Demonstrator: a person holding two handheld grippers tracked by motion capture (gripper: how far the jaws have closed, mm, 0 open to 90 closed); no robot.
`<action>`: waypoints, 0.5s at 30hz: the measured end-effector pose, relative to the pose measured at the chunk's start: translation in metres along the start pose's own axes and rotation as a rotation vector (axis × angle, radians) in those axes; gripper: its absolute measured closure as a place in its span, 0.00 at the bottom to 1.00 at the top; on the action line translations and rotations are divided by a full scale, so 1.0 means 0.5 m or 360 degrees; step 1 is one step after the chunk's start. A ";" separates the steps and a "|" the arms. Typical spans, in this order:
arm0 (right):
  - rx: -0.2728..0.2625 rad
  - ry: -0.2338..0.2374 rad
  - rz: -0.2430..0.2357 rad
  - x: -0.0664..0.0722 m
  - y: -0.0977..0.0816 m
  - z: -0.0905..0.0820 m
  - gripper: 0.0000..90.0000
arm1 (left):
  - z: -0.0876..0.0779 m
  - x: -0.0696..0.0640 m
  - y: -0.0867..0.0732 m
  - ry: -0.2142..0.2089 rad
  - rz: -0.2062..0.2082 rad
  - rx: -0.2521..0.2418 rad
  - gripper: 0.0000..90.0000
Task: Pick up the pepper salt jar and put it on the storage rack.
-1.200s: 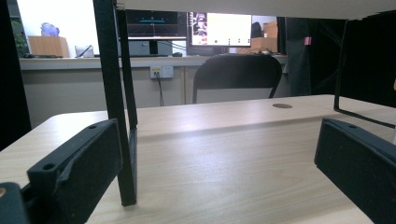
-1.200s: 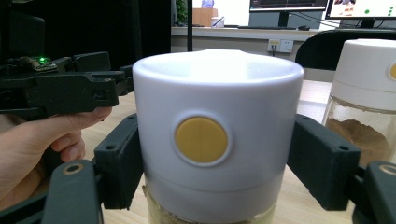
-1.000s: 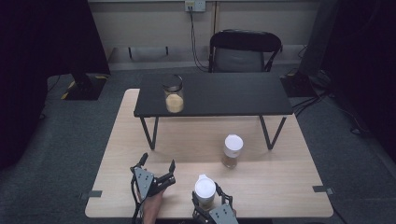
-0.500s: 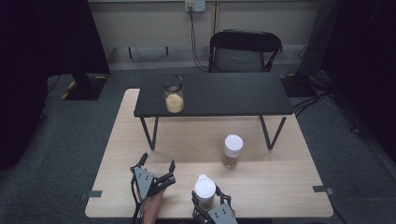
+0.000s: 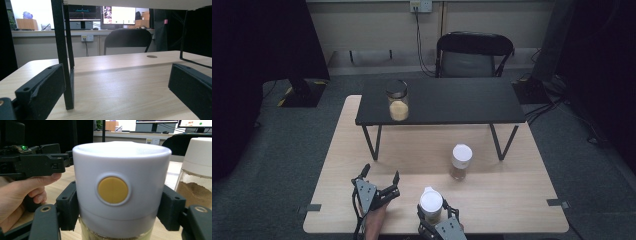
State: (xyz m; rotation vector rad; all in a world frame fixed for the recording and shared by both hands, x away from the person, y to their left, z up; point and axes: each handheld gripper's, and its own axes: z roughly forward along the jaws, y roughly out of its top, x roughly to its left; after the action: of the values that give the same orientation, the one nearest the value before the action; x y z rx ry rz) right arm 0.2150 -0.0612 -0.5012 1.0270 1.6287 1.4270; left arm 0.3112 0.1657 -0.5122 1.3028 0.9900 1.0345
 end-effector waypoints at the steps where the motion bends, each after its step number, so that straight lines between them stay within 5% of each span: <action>1: 0.0002 -0.0001 0.0000 0.000 0.000 0.000 0.34 | 0.000 0.000 0.000 -0.0001 0.0000 0.0000 0.01; 15: 0.0009 0.0002 0.0000 -0.005 0.009 0.001 0.34 | 0.000 0.000 0.000 -0.0002 0.0001 -0.0001 0.01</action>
State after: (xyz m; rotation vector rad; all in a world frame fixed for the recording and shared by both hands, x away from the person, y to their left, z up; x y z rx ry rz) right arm 0.2170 -0.0628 -0.4967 1.0293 1.6349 1.4241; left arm 0.3112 0.1657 -0.5122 1.3034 0.9885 1.0342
